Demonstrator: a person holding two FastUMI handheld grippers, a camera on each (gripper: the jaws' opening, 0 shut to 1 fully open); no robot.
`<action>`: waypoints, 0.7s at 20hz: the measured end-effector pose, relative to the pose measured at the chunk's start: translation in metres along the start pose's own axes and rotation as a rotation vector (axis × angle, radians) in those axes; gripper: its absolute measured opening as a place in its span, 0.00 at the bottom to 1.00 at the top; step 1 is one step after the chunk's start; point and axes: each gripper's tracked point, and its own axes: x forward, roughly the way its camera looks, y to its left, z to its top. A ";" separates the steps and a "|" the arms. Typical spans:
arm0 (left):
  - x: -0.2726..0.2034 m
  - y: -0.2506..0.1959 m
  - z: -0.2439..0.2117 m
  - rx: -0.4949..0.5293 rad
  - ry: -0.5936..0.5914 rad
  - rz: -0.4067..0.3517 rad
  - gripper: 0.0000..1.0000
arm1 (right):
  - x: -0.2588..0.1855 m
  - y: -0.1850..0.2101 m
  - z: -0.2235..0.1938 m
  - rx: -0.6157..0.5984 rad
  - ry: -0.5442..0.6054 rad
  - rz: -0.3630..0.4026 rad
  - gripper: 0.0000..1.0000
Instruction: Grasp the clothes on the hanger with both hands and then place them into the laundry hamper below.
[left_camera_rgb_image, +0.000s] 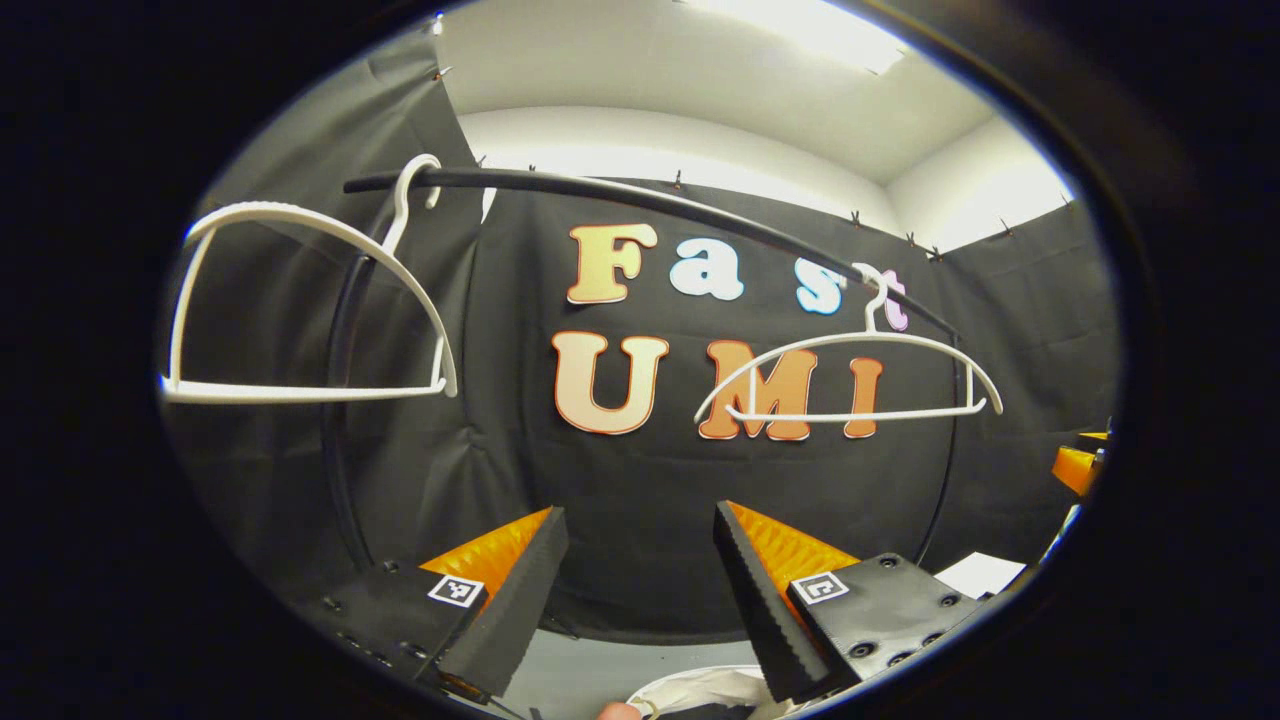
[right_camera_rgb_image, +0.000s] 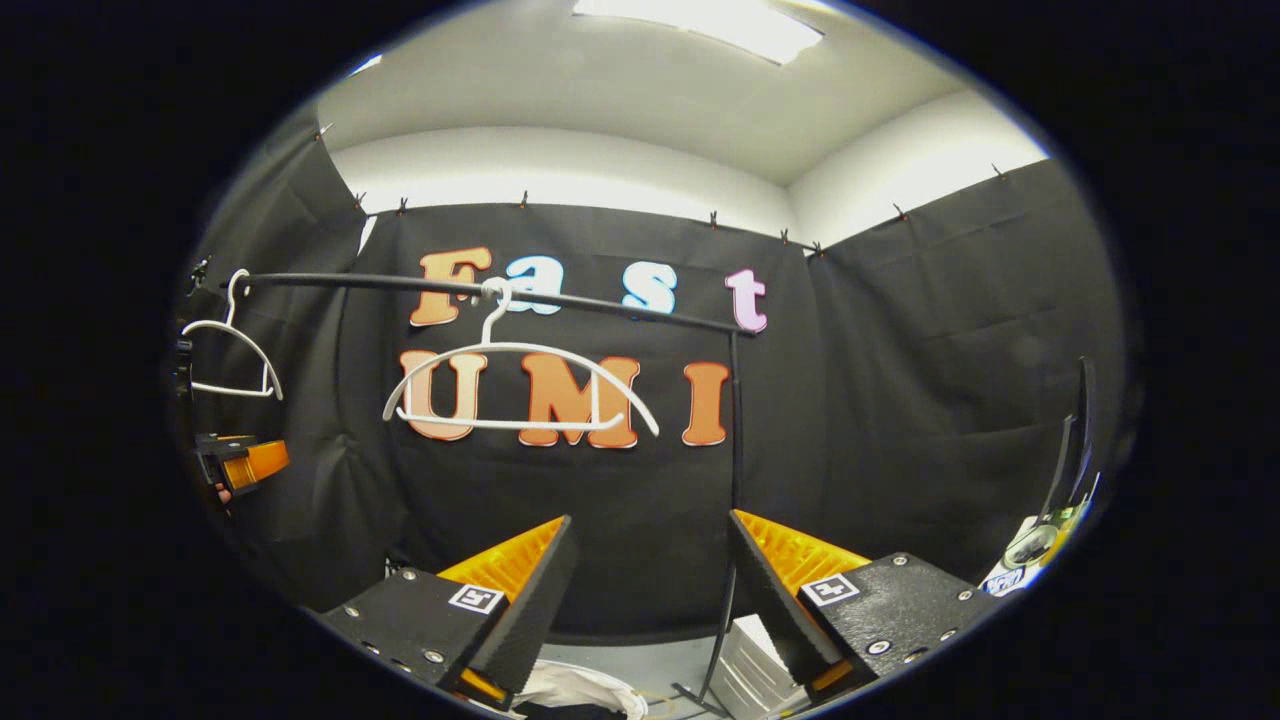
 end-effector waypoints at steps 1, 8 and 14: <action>-0.002 0.000 0.003 -0.012 -0.004 -0.002 0.94 | -0.003 -0.001 0.006 -0.004 -0.016 -0.002 1.00; -0.009 0.005 0.022 -0.005 -0.070 0.005 0.94 | -0.005 -0.032 0.018 0.045 -0.076 -0.095 0.92; -0.007 0.004 0.026 -0.011 -0.092 0.004 0.94 | 0.000 -0.033 0.017 0.061 -0.088 -0.109 0.84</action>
